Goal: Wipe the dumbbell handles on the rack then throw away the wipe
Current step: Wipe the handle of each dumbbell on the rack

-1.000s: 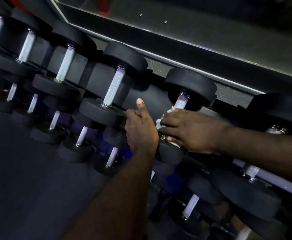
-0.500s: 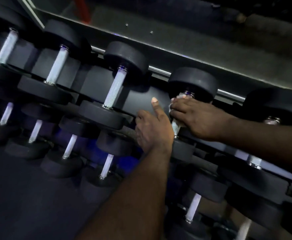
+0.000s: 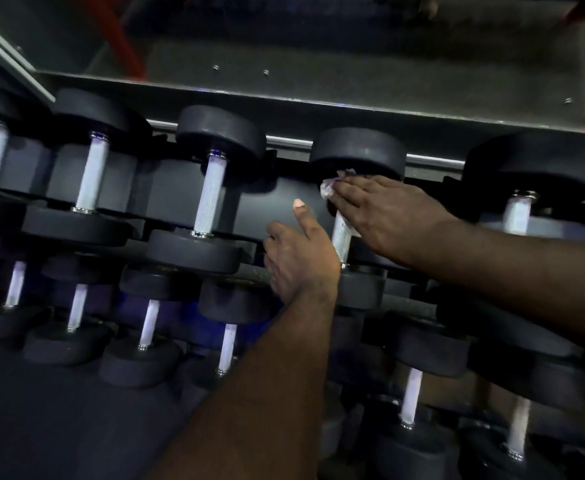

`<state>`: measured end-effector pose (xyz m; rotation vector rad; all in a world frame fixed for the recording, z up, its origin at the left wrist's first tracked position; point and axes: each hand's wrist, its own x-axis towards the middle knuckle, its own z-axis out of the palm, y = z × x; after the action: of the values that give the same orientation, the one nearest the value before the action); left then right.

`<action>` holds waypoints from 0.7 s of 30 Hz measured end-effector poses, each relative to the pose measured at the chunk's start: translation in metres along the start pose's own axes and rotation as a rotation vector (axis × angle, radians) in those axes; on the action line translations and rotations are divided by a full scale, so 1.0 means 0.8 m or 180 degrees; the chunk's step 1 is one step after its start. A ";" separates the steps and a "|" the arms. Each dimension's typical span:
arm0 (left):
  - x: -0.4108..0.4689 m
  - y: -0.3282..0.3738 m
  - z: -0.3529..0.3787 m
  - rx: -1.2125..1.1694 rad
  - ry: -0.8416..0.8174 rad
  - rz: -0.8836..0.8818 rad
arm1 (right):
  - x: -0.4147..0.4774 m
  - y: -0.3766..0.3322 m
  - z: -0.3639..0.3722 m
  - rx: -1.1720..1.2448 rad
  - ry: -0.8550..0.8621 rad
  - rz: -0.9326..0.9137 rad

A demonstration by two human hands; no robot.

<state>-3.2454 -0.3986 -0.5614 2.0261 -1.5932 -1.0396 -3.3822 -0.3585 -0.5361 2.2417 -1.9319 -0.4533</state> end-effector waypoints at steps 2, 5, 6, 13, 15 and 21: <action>-0.001 0.000 -0.002 0.0012 -0.0012 -0.0018 | 0.020 -0.009 0.002 0.0052 -0.0244 0.0052; 0.000 0.001 -0.004 -0.0035 0.0042 -0.0011 | 0.058 -0.025 -0.005 0.0099 -0.0646 0.0237; -0.001 -0.001 -0.003 -0.0057 0.0075 -0.0011 | 0.065 -0.029 -0.010 -0.0057 -0.0744 0.0138; -0.003 0.003 -0.003 -0.0155 0.0156 -0.0149 | 0.041 -0.016 -0.033 -0.0484 -0.0838 0.0012; -0.003 0.003 -0.004 -0.0153 0.0182 -0.0143 | 0.063 -0.020 -0.031 -0.0164 -0.1006 0.0118; -0.003 0.004 -0.003 -0.0235 0.0228 -0.0197 | 0.061 -0.010 -0.016 -0.0013 -0.0375 -0.0333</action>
<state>-3.2460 -0.3975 -0.5570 2.0514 -1.4435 -1.0203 -3.3644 -0.4065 -0.5330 2.3719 -1.8708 -0.6156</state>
